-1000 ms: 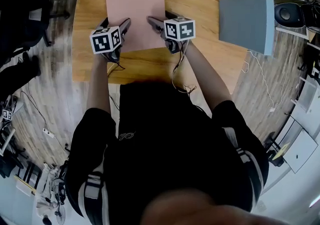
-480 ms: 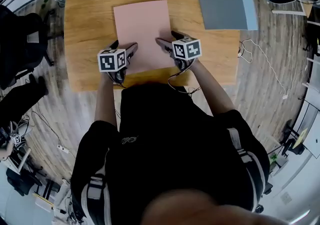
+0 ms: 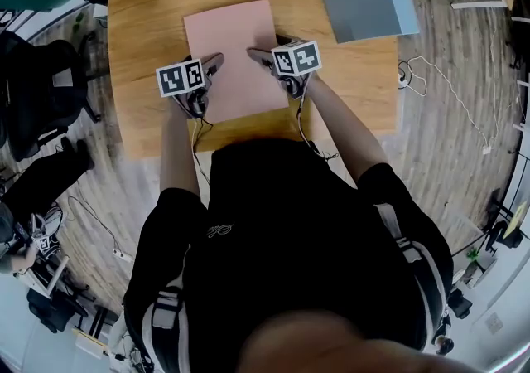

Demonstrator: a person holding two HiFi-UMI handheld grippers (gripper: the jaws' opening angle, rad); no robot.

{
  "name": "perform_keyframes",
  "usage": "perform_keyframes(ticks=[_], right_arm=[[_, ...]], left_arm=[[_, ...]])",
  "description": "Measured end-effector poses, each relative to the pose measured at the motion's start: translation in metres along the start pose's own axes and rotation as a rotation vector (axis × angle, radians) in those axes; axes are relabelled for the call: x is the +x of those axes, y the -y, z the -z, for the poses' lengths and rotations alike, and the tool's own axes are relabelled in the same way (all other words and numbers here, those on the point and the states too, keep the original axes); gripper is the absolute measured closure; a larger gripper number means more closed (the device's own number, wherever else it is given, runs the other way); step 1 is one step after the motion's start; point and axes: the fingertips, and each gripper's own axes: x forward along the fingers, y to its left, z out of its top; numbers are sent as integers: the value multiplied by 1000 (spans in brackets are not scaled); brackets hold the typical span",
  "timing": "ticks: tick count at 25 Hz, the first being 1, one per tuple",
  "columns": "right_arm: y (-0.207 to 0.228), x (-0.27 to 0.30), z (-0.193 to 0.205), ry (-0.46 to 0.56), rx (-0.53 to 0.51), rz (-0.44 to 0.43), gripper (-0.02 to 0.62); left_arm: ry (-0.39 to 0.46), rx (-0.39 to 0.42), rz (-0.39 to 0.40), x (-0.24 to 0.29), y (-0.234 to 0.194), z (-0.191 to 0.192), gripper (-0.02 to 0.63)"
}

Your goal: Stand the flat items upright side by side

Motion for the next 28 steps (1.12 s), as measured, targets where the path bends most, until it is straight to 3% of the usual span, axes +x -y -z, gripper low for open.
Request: perform_keyframes(ticks=[4, 11, 16, 22, 28], right_arm=[[-5, -11, -21, 81, -72, 22, 203], [-18, -65, -103, 401, -351, 77, 204], [-26, -102, -135, 581, -537, 171, 204], [-24, -120, -128, 628, -531, 220, 206], [-28, -133, -111, 672, -486, 188, 227]], left_arm=[[87, 64, -17, -8, 10, -19, 187], [430, 307, -57, -51, 52, -94, 186], [621, 480, -110, -77, 81, -124, 186], [679, 570, -166, -84, 101, -120, 186], [678, 541, -149, -95, 110, -100, 186]])
